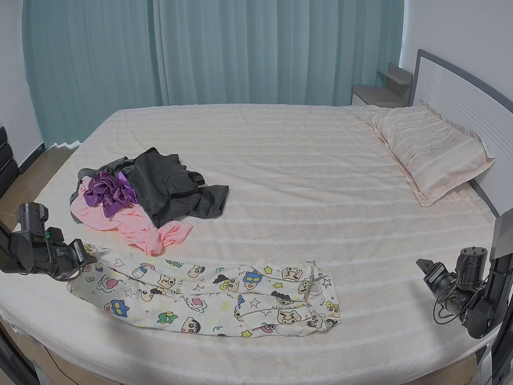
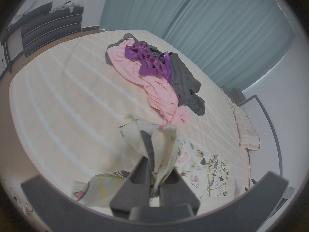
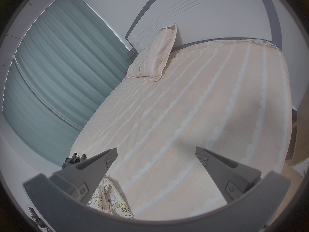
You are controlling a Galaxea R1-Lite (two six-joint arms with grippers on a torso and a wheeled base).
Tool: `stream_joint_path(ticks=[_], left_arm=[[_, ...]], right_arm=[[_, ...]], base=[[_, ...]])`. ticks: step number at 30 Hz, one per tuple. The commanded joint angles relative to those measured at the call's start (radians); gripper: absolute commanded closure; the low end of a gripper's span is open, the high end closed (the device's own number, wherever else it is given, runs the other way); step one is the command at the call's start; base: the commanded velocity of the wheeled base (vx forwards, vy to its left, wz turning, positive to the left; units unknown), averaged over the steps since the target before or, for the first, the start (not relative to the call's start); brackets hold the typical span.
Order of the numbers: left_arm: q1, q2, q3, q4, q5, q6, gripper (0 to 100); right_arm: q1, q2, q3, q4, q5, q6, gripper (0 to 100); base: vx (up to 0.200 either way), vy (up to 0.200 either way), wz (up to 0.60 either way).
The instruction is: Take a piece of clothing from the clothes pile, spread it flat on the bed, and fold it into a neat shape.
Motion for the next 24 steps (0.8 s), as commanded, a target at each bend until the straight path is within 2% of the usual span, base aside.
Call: stream_joint_path(ticks=[1, 2, 3, 5, 8, 9, 10, 11, 12, 14, 15, 18, 21, 24], left_arm=[[-0.271, -0.086, -0.028, 0.044, 0.163, -0.131, 100], [-0.369, -0.086, -0.054, 0.049, 0.226, -0.194, 100], [-0.409, -0.083, -0.063, 0.05, 0.249, -0.216, 100], [-0.588, -0.051, -0.123, 0.05, 0.35, -0.294, 100], [-0.696, 0.02, -0.183, 0.05, 0.393, -0.332, 100], [-0.696, 0.02, -0.183, 0.05, 0.393, -0.332, 100], [-0.775, 0.098, -0.263, 0.056, 0.408, -0.361, 100], [-0.811, 0.15, -0.313, 0.064, 0.411, -0.363, 100], [-0.811, 0.15, -0.313, 0.064, 0.411, -0.363, 100], [-0.869, 0.23, -0.436, 0.11, 0.408, -0.368, 100], [-0.869, 0.23, -0.436, 0.11, 0.408, -0.368, 100], [-0.921, 0.273, -0.554, 0.162, 0.353, -0.369, 100], [-0.955, 0.279, -0.613, 0.165, 0.284, -0.395, 100], [-0.973, 0.281, -0.643, 0.165, 0.253, -0.424, 100]], right_arm=[[-0.001, 0.0, 0.01, -0.015, 0.0, 0.0, 0], [-0.001, 0.002, 0.01, -0.015, 0.0, 0.0, 0], [-0.001, 0.002, 0.01, -0.015, 0.0, 0.0, 0], [-0.001, 0.002, 0.008, -0.015, 0.0, -0.001, 0], [0.001, 0.0, 0.01, -0.015, 0.0, -0.001, 0], [0.001, 0.0, 0.01, -0.015, 0.0, -0.001, 0], [0.002, 0.002, 0.007, -0.015, 0.0, -0.003, 0], [0.008, 0.006, 0.005, -0.015, -0.001, -0.003, 0], [0.008, 0.006, 0.005, -0.015, -0.001, -0.003, 0], [0.012, 0.006, 0.005, -0.015, -0.001, -0.003, 0], [0.012, 0.006, 0.005, -0.015, -0.001, -0.003, 0], [0.01, 0.006, 0.005, -0.015, -0.001, -0.003, 0], [0.012, 0.009, 0.004, -0.015, -0.003, -0.003, 0], [0.012, 0.009, 0.004, -0.013, -0.001, -0.003, 0]], base=[[0.0, 0.0, 0.0], [0.0, 0.0, 0.0], [0.0, 0.0, 0.0], [0.0, 0.0, 0.0], [0.0, 0.0, 0.0], [0.0, 0.0, 0.0], [0.0, 0.0, 0.0], [0.0, 0.0, 0.0], [0.0, 0.0, 0.0], [0.0, 0.0, 0.0], [0.0, 0.0, 0.0], [0.0, 0.0, 0.0], [0.0, 0.0, 0.0], [0.0, 0.0, 0.0]])
